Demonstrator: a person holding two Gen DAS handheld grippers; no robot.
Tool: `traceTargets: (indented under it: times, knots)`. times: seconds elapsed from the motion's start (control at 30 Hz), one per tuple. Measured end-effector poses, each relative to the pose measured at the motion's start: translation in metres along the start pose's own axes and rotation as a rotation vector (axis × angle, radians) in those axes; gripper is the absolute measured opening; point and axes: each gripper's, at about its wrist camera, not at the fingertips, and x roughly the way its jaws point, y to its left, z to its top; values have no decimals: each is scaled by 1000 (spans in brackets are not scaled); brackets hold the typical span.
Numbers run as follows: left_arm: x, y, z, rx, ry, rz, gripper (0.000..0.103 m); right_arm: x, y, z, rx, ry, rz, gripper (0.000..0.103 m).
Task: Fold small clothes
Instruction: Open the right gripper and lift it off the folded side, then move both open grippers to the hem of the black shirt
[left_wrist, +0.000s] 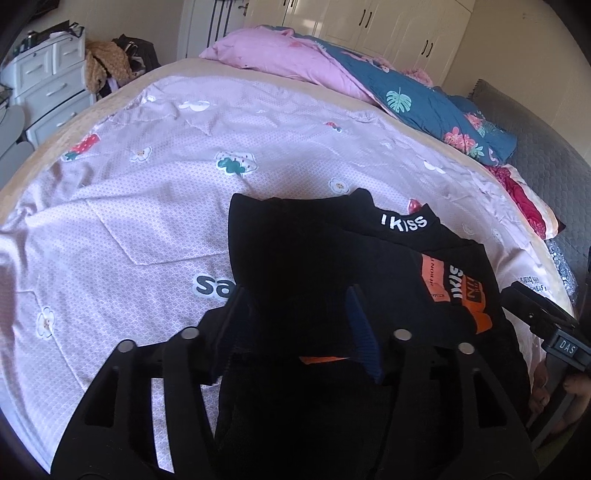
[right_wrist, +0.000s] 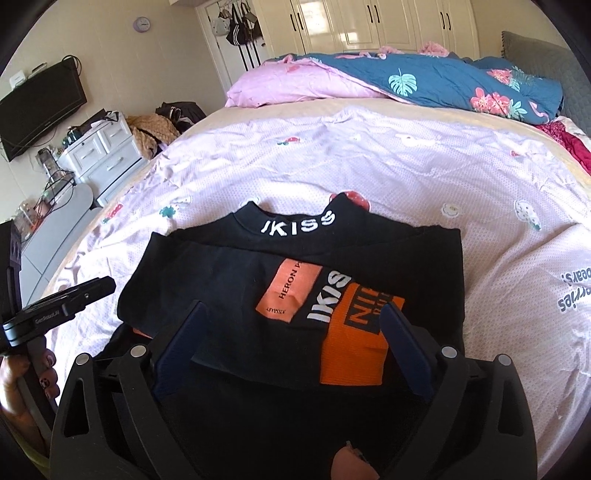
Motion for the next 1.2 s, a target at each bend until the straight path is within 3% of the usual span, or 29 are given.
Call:
traceTargets:
  times: [0.1,0.2,0.27,0.33,0.63,1.2]
  knots:
    - [-7,-3,0,15,-20,16,61,-5,1,2,0,-14,1,97]
    - [-11,-6,1,23,-34,38,83,-9,1,3,1,-31,0,98]
    - [-13,-7,1,30,-40,46,84,-12,2,4,-1,-43,0,98]
    - [-15,-7,1,30,-48,54,94,-14,3,5,-3,-52,2,98]
    - [-19,-9,-3,10,-27,60,94,-30,19,7,-73,-124,10,99]
    - [-65,-42,-3,72,-146,13,94,-91,27,13,-85,-326,-2,99]
